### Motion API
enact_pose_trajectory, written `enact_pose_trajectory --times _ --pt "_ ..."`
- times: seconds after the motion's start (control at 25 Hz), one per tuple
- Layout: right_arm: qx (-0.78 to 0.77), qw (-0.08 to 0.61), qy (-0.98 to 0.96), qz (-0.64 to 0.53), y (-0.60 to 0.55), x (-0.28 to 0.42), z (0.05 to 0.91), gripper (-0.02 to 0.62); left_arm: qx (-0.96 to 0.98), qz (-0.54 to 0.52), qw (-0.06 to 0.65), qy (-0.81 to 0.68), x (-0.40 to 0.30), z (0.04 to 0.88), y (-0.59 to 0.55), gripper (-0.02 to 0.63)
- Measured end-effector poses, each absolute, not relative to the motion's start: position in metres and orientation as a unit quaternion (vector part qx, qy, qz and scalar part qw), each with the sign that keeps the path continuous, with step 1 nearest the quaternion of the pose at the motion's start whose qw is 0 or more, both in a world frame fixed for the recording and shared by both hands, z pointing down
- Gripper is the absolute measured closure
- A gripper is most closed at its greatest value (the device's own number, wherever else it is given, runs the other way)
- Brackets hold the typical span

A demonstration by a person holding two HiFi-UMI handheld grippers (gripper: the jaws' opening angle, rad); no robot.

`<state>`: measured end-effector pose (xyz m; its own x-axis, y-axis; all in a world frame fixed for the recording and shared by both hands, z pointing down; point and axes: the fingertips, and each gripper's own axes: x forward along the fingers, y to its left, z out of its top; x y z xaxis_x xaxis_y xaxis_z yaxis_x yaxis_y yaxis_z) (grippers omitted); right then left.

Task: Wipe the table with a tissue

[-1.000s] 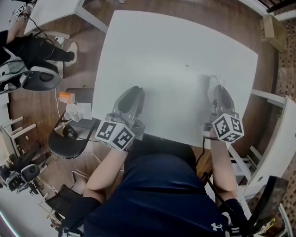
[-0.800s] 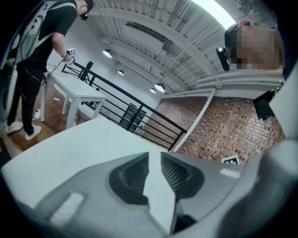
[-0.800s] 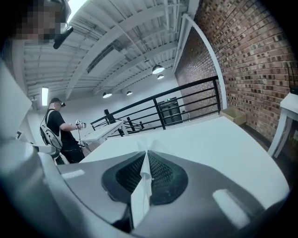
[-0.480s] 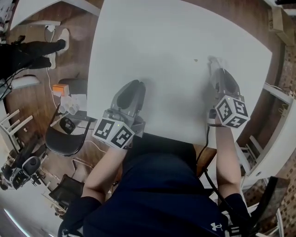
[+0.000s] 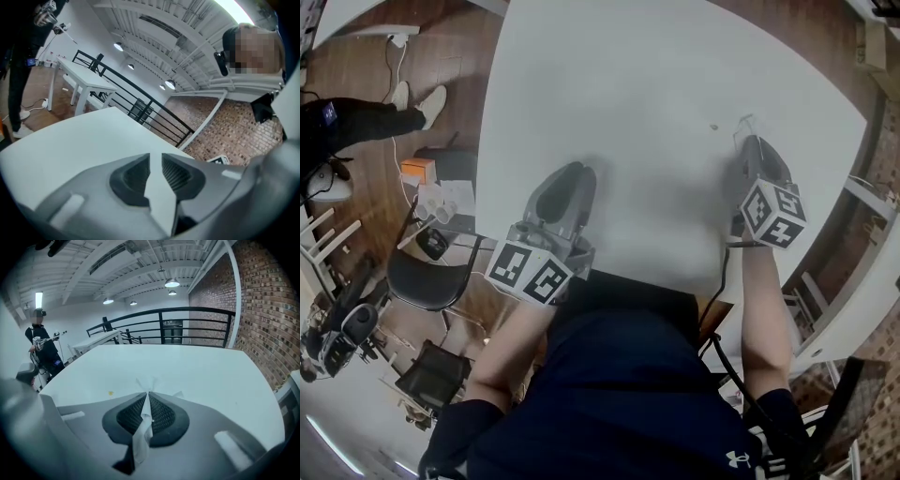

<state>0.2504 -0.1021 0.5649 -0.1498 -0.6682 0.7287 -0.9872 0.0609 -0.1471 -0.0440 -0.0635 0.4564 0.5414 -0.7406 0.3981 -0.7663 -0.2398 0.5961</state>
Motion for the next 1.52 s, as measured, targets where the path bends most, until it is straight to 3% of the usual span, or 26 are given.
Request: enact_pose_trajectory --times 0.36,1.52 --pt "0.602 0.284 -0.677 0.314 -0.118 0.230 0.578 0.581 0.781 0.020 0.402 -0.478 -0.070 0.474 -0.084 0.528" --pt "0.579 0.295 -0.689 0.321 -0.122 0.171 0.577 0.581 0.773 0.011 0.414 -0.481 -0.104 0.476 -0.098 0.529"
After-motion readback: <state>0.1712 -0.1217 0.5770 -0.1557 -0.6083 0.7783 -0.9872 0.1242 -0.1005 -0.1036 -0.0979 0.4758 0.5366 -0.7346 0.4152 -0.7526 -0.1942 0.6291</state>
